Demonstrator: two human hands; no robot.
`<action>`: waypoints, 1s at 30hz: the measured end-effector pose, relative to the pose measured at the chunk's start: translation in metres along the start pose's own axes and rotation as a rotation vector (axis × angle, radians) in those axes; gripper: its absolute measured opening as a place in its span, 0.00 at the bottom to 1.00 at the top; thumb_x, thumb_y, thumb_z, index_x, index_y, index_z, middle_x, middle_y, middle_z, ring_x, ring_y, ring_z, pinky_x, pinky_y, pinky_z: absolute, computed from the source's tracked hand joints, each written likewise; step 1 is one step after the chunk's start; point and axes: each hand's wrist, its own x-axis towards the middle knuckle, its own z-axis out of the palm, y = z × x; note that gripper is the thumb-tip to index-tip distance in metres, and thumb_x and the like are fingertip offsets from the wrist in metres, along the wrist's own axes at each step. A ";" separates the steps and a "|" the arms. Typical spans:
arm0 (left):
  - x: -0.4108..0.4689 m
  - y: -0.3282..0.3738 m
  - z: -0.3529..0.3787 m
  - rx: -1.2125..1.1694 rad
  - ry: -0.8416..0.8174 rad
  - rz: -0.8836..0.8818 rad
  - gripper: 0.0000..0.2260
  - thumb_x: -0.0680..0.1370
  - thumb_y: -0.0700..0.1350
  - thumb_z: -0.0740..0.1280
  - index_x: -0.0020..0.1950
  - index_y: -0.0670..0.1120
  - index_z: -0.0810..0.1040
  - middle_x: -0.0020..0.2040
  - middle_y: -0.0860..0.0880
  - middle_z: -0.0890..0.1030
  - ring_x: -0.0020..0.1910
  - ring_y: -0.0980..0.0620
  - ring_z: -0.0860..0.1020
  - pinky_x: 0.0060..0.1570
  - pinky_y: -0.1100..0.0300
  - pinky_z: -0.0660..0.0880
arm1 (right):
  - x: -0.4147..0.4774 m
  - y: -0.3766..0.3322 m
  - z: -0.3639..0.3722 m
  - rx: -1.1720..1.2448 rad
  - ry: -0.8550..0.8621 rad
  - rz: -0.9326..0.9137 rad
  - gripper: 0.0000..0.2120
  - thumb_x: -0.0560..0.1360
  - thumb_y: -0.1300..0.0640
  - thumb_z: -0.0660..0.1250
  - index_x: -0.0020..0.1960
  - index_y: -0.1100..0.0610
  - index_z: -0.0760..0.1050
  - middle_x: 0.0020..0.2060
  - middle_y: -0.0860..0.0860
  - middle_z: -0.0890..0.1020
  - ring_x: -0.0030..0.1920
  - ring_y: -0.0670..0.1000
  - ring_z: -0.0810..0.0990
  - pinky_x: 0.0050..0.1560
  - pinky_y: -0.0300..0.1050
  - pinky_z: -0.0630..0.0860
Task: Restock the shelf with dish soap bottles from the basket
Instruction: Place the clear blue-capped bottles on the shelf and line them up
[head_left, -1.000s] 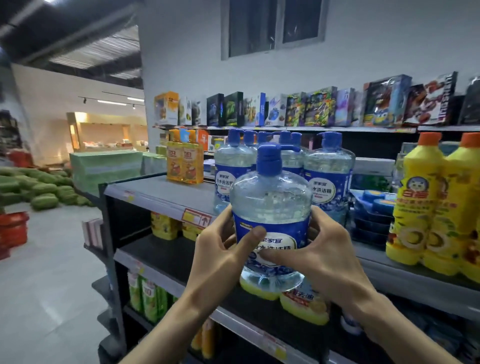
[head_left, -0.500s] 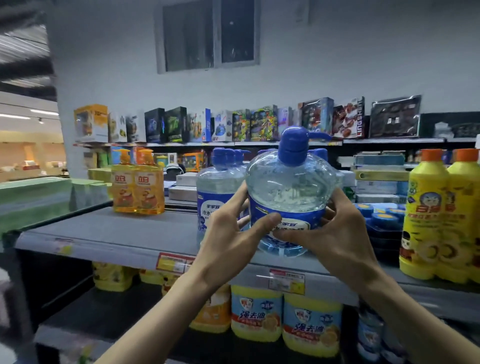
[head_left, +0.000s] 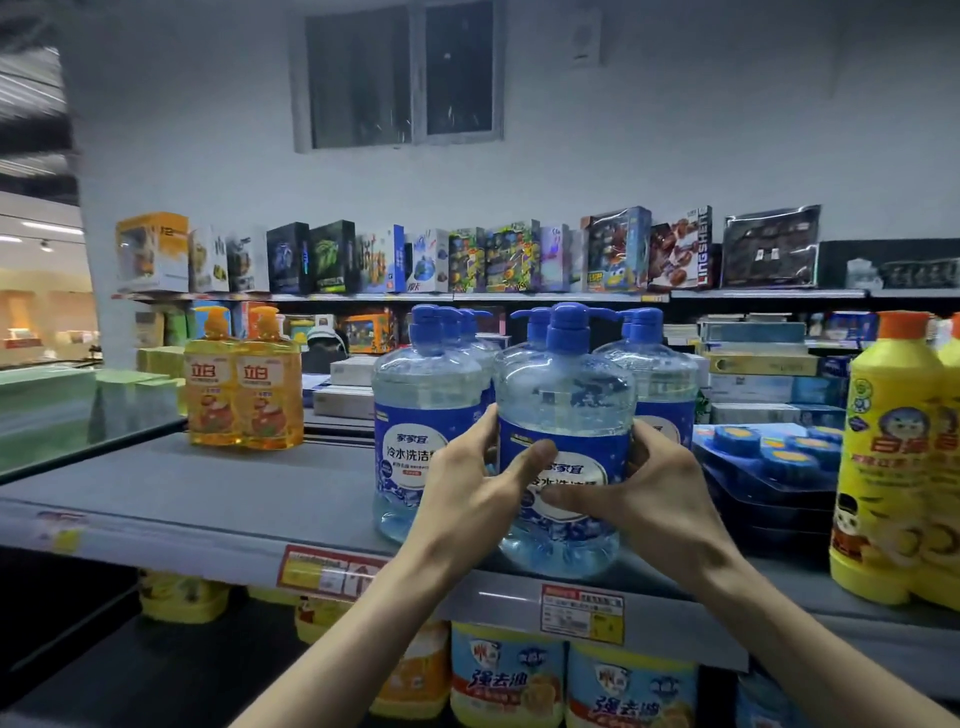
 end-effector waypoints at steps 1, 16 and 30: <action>0.001 -0.002 0.001 0.013 0.009 -0.016 0.28 0.79 0.64 0.71 0.74 0.51 0.77 0.63 0.54 0.86 0.64 0.53 0.83 0.64 0.45 0.80 | 0.000 0.002 0.001 0.027 -0.001 0.013 0.38 0.55 0.40 0.90 0.62 0.44 0.79 0.53 0.41 0.89 0.50 0.45 0.89 0.48 0.43 0.86; -0.036 -0.026 -0.040 0.172 0.204 0.075 0.25 0.80 0.41 0.75 0.77 0.54 0.76 0.61 0.58 0.85 0.57 0.65 0.84 0.54 0.68 0.81 | -0.023 0.005 0.018 -0.123 0.078 0.127 0.32 0.64 0.31 0.82 0.61 0.37 0.72 0.52 0.27 0.83 0.49 0.31 0.83 0.49 0.37 0.80; -0.010 -0.075 -0.098 0.277 -0.018 -0.170 0.35 0.72 0.73 0.68 0.76 0.61 0.66 0.60 0.60 0.83 0.57 0.61 0.82 0.66 0.46 0.79 | -0.027 0.000 0.037 -0.255 0.154 0.127 0.55 0.65 0.33 0.80 0.81 0.50 0.57 0.45 0.31 0.78 0.43 0.21 0.76 0.39 0.18 0.71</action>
